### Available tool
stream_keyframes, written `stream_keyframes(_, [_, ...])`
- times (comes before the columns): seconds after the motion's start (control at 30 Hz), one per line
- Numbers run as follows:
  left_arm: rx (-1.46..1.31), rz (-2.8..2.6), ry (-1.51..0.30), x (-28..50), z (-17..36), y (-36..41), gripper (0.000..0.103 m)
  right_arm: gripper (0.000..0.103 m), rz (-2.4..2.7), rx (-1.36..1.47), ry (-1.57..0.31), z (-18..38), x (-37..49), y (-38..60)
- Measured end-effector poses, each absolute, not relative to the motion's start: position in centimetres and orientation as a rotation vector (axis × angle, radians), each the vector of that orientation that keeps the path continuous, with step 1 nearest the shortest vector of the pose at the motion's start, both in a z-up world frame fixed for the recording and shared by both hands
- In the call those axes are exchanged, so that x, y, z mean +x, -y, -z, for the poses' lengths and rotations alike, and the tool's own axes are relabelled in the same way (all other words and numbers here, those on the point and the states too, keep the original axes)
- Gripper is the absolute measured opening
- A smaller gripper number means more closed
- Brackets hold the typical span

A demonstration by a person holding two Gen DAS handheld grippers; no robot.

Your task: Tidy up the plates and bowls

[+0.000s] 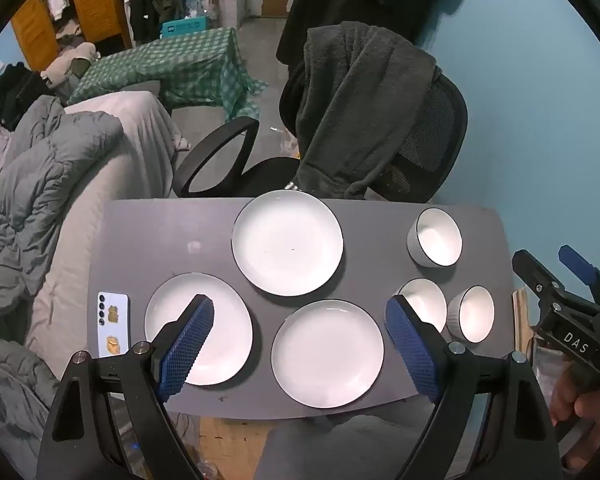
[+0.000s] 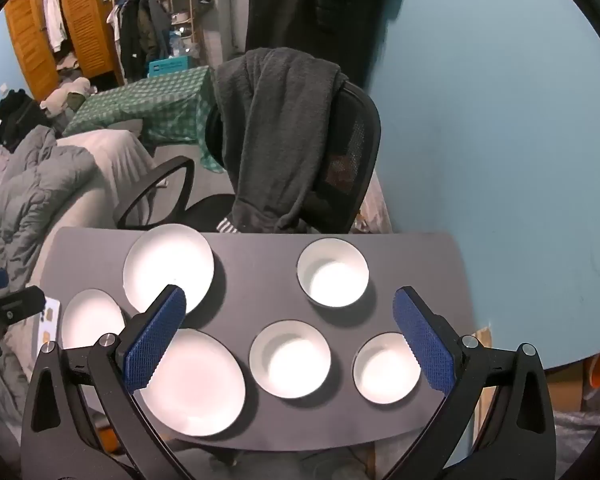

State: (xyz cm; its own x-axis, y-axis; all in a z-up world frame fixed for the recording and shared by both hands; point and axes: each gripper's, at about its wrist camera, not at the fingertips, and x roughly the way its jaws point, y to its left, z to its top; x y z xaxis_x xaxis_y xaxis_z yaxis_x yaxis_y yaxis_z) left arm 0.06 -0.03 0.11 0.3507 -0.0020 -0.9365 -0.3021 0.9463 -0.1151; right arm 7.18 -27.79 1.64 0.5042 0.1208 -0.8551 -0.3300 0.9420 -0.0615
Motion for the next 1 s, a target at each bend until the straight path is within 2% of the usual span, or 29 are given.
stream_keyframes(1.0, [-0.321,-0.186,-1.176,-0.4,0.1,-0.3,0.089,0.102,-0.321,-0.238,-1.012,-1.5,7.2,26.9])
